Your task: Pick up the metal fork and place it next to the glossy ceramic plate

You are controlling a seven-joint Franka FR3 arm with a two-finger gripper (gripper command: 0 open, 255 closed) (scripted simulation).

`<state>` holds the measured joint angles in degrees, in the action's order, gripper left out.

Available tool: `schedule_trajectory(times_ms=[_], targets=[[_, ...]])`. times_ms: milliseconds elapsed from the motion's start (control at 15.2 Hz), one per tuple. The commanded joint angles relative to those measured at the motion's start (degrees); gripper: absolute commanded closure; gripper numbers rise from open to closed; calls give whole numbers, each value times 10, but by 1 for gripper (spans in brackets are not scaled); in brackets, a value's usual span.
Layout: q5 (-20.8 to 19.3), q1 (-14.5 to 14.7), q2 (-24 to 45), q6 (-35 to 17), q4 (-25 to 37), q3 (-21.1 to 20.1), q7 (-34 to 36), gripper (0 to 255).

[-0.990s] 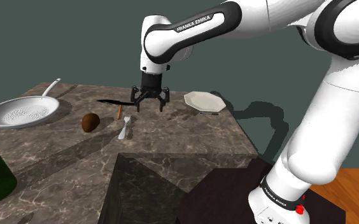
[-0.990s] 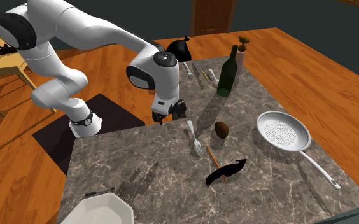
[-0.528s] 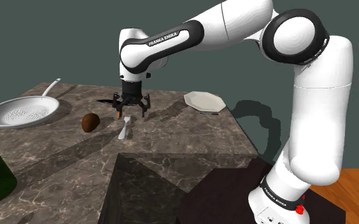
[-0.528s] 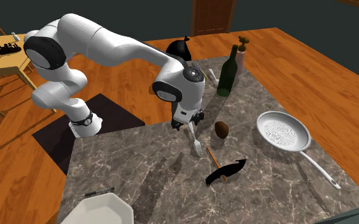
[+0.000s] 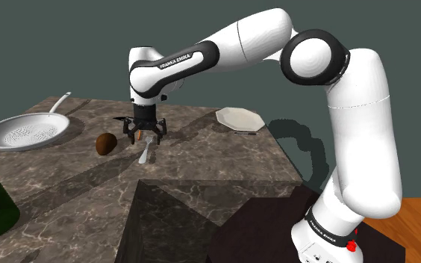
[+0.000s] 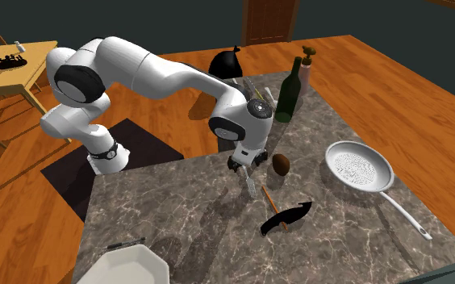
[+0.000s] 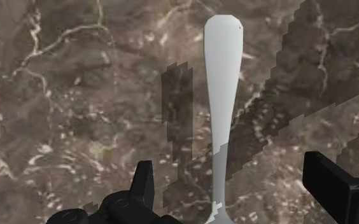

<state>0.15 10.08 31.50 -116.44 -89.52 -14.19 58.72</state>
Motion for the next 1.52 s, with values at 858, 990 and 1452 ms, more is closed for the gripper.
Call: schedule_trajectory(times_ms=[858,990,1452], targets=[[-2,2,9,-23,-14,1,1,255],[-2,2,9,-23,-14,1,1,255],[0,1,-1,-5,-6,0,2,255]])
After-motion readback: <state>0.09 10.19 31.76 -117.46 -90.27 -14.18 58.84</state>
